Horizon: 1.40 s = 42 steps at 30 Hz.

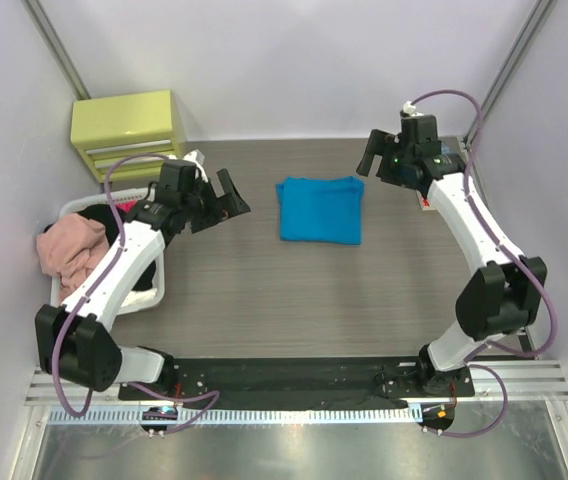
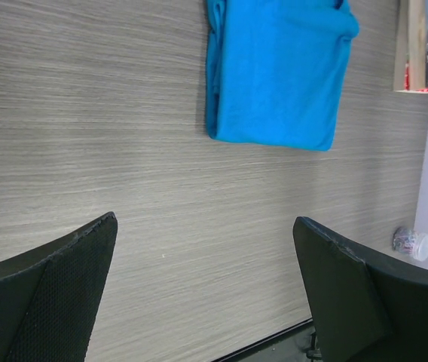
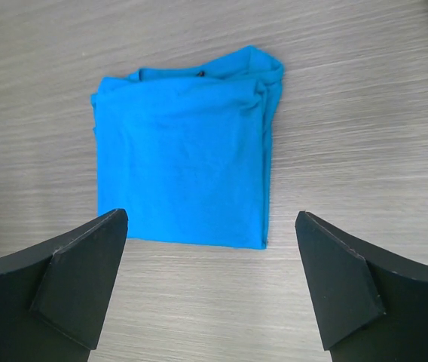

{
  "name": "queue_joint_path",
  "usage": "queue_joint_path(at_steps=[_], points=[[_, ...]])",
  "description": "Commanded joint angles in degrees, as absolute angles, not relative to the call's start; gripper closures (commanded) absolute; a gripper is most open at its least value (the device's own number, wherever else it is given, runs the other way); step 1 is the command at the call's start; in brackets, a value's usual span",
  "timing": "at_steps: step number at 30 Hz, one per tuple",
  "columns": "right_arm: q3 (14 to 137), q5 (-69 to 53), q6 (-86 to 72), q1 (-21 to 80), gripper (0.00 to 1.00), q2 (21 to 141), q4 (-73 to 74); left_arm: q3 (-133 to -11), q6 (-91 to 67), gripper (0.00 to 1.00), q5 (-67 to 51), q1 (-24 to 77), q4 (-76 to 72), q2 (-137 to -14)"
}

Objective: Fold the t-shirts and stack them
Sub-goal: Smooth out wrinkles on the folded tshirt, then put the neatly folded tshirt into the corner of the board with the right arm

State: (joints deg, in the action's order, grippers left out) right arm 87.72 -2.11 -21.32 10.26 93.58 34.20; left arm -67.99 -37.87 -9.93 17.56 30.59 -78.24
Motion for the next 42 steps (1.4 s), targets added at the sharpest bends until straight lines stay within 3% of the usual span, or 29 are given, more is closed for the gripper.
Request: queue_joint_path(at_steps=[1, 14, 22, 27, 31, 42], points=[[83.78, 3.42, -21.62, 10.02, 0.00, 87.37, 36.04, -65.75, -37.53, 0.00, -8.70, 16.96, 30.76, -73.39], [72.51, -8.70, -26.01, 12.12, 0.00, 84.11, 24.81, -62.14, -38.40, 0.00, -7.56, 16.35, 30.85, -68.38], [80.40, 8.07, -24.95, 28.20, 0.00, 91.31, 23.90, -58.97, -40.96, 0.00, -3.97, 16.35, 31.29, -67.15], [81.65, 13.17, -30.13, 27.25, 0.00, 94.30, 23.47, -58.71, -41.31, 0.00, -1.76, 16.35, 32.52, -66.80], [82.96, 6.77, -35.94, 21.89, 0.00, 99.04, 23.20, -57.48, -41.14, 0.00, -3.51, 16.35, 30.50, -67.59], [78.48, 6.41, -35.42, 25.04, 0.00, 96.77, 22.15, -52.74, -35.68, 0.00, 0.98, 12.76, 34.19, -69.17]])
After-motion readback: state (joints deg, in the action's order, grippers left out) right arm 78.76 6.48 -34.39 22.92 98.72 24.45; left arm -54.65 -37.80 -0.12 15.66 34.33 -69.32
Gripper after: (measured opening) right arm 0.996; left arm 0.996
